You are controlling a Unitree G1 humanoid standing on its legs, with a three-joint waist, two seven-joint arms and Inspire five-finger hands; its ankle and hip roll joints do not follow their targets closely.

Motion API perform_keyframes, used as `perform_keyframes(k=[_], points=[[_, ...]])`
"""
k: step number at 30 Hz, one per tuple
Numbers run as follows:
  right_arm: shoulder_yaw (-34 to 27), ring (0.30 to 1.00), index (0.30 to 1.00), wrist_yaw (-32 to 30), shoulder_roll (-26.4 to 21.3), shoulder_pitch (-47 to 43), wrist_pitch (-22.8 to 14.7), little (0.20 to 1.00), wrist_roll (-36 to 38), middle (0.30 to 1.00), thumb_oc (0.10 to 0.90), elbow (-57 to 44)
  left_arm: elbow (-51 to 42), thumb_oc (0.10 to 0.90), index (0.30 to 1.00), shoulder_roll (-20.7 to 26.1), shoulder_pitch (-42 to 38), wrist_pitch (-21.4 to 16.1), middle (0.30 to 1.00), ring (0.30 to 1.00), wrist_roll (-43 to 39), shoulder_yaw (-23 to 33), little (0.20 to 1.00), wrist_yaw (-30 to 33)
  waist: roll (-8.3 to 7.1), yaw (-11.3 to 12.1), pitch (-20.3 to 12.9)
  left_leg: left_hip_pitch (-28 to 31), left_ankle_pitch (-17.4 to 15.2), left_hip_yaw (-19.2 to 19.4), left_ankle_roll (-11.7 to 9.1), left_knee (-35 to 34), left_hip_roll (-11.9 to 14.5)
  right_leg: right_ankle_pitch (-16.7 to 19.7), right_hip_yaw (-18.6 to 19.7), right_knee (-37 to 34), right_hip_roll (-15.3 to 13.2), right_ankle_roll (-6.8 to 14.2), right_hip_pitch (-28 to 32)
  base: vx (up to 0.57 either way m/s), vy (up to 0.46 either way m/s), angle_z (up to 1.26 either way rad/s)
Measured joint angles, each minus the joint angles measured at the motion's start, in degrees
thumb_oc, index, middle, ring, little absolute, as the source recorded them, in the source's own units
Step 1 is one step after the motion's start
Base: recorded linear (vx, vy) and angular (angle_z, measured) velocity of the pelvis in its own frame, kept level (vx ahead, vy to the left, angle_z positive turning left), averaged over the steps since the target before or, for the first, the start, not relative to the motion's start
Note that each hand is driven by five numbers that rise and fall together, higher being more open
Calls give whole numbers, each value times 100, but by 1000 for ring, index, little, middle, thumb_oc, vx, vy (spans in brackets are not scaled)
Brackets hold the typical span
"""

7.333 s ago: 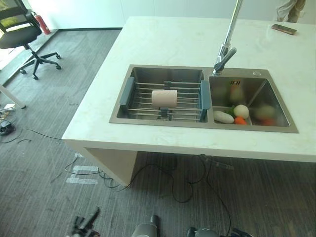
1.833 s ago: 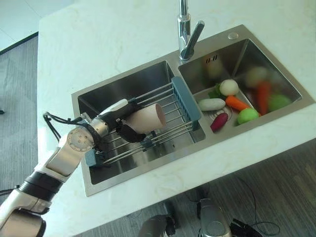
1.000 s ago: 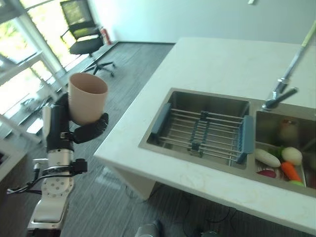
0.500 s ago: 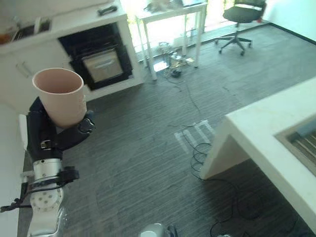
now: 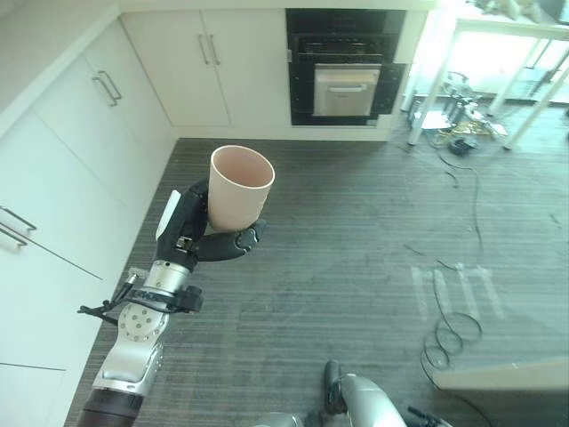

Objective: Place the dishes in the dishwasher.

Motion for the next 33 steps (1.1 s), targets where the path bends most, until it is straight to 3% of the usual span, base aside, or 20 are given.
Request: perform_keyframes(k=[3,4,5,8,9,10,13,14,15,17,18,19,23,24,25,26,27,29,30,33], points=[[-79,900,900,155,-168,9,-151,900,-5,900,800,121,-715,400,300,-263,99,-17,300,300,216,-107,300,-10,-20,422,32,-3358,1206,1447,-608,6511,624,-1014,32,463,-91,-271,591,455,-211,40],[-198,900,900,247,-153,-142,-267,900,-2,900,800,378,-653,400,300,-3,58,-18,300,300,215,-77,300,-27,-311,501,193,-4173,1099,1564,-487,5649,674,-1159,26,213,-306,-166,1132,554,9,3],[-181,900,900,277,-226,-168,-407,900,-4,900,800,377,-328,400,300,358,76,-5,300,300,218,148,300,5,-458,438,234,-4220,1121,1581,-316,2557,800,-1320,33,-279,-459,375,2073,752,80,8],[142,900,900,324,-362,-533,-373,900,-5,900,800,506,-20,400,300,263,398,-130,300,300,352,205,300,-10,-210,585,-9,-3474,756,358,-608,-1325,637,-1642,871,-890,-452,703,3298,906,138,-65],[118,900,900,365,-220,-602,-411,900,-10,900,800,552,301,400,300,-57,534,15,300,300,506,230,300,-19,-359,552,155,-3341,1142,697,-55,-424,626,-1554,657,-116,-671,1373,3523,1061,232,-119],[139,900,900,378,-91,-603,-423,900,-18,900,800,601,501,400,300,-38,752,87,300,300,636,266,300,-27,-354,454,185,-3124,1280,846,212,502,790,-2033,608,74,-594,1366,3486,1152,244,-115],[100,900,900,339,-27,-457,-370,900,-69,900,800,431,420,400,300,-41,1110,-62,300,300,812,1013,300,-155,-576,467,-167,-2856,364,1151,-82,2133,646,-1608,722,485,-1040,1020,3224,794,173,-116],[5,900,900,292,41,-326,-361,900,-69,900,800,316,410,400,300,-181,856,-75,300,300,848,1091,300,-191,-583,461,-189,-2763,281,1249,97,2071,512,-1251,722,998,-1145,1418,2987,421,165,-10],[-102,900,900,215,43,-198,-385,900,-73,900,800,193,346,400,300,-186,452,-118,300,300,850,1044,300,-190,-498,435,-136,-2721,166,1195,456,2082,535,-159,865,2890,-1159,2507,2049,380,150,23],[-157,900,900,173,218,-75,-426,900,0,900,800,103,351,400,300,12,78,-131,300,300,878,873,300,-202,-483,259,-44,-2419,-110,1192,680,2151,472,328,901,4955,-1171,2306,851,286,106,4],[-271,900,900,174,87,-201,-665,900,177,900,800,-95,413,400,300,54,35,-119,300,300,890,752,300,-103,-200,121,121,-1888,-186,1230,678,1802,523,38,346,5185,-1443,1713,142,278,-27,-66],[-150,900,900,164,-114,-286,-761,900,174,900,800,-346,528,400,300,80,-78,-118,300,300,946,510,300,-110,63,15,135,-1352,-119,1368,554,1247,679,-241,-43,4737,-1438,1135,-386,373,-84,-90],[155,900,900,114,-305,-392,-868,900,14,900,800,-631,499,400,300,144,-475,-250,300,300,1238,-47,300,19,376,-220,161,-192,182,1010,-78,178,782,-254,-804,1219,-854,555,-875,348,-259,-14],[150,900,900,118,-285,-411,-838,900,-14,900,800,-521,468,400,300,150,-619,-250,300,300,1340,-157,300,26,273,-219,149,-119,205,873,-116,355,644,-108,-709,-132,-628,332,-674,538,-657,39],[130,900,900,120,-259,-447,-757,900,-29,900,800,-233,442,400,300,247,-572,-248,300,300,1358,-165,300,154,-270,-85,124,-533,250,896,-672,1845,-62,440,-393,-827,-771,-776,-516,559,-738,52],[14,900,900,138,-266,-425,-726,900,-96,900,800,-83,459,400,300,328,-591,-246,300,300,1371,-211,300,186,-365,-123,182,-749,-176,898,-402,2549,-80,973,47,-961,-862,-629,-344,586,-853,88],[-288,900,900,122,-247,-329,-482,900,-316,900,800,266,435,400,300,343,-432,-176,300,300,1523,-259,300,231,75,-63,178,-1127,-966,417,-512,2694,1055,1052,79,-459,-547,-349,-285,408,-709,70],[-170,900,900,173,-247,-228,-437,900,-474,900,800,-33,211,400,300,338,-113,-13,300,300,1520,21,300,308,77,140,236,-1407,-735,220,-884,1955,1848,654,62,152,-560,334,-325,343,-733,8],[-38,900,900,210,-272,-226,-415,900,-549,900,800,-98,213,400,300,218,62,131,300,300,1516,73,300,426,7,148,177,-965,-565,307,-864,1401,1765,212,-109,815,-723,638,-401,192,-603,2],[288,900,900,255,-242,-80,-338,900,-625,900,800,-362,-173,400,300,217,243,291,300,300,1516,242,300,503,-296,266,69,-644,-190,740,-1080,1006,1801,-22,-595,183,-657,277,235,152,-534,7]])
